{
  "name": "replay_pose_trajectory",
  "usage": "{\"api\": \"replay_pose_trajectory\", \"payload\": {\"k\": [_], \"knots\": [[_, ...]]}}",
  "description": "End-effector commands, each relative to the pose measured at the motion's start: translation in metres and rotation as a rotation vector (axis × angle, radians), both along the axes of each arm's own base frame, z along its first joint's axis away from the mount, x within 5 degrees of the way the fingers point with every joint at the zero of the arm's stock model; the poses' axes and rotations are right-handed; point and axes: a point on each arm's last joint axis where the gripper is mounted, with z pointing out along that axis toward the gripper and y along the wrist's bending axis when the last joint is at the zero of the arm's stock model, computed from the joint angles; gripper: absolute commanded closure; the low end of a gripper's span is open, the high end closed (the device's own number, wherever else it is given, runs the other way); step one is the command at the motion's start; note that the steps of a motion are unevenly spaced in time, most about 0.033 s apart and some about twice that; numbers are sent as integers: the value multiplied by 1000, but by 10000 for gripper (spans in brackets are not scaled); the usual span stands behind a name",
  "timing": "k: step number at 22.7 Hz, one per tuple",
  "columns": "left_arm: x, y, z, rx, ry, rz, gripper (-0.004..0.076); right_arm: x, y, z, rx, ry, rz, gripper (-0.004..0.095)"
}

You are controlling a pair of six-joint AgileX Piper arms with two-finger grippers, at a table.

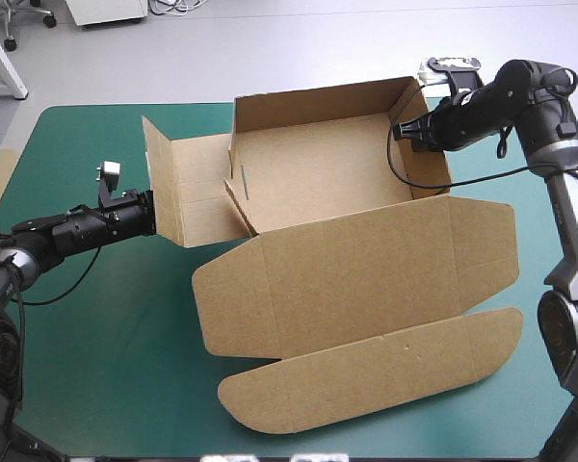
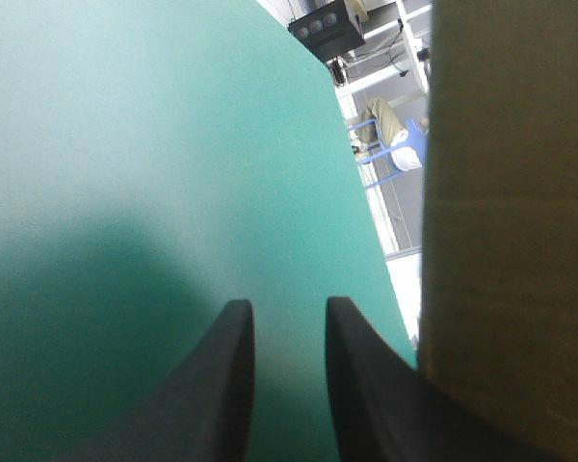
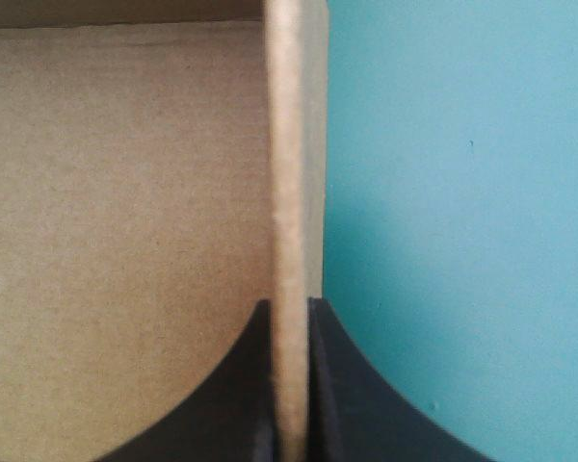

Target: Fold the box

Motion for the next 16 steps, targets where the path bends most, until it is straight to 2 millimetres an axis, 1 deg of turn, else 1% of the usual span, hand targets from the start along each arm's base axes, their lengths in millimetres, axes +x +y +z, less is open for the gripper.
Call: {"api": "replay_pose_trajectory", "payload": {"k": [1,3,5,6,7,10,16], "knots": [[-5,-9,40,-117,-125,-86,534,-11,0,29,39,-110,-15,921],[-2,-11,49,-126,-137,-92,521,-7,-4,26,42,-105,-28,921],[2,-20,60,-127,-160,-123,453,-3,-10,22,56,-96,-44,921],[3,-29,67,-124,-185,-155,385,-1,-10,21,58,-94,-46,921],[6,-38,71,-136,-182,-181,341,0,-9,20,64,-100,-46,921],[8,-47,79,-146,-192,-206,336,2,-8,19,70,-99,-46,921],[12,-54,100,-166,-232,-226,336,3,-8,19,73,-113,-51,921]]}}
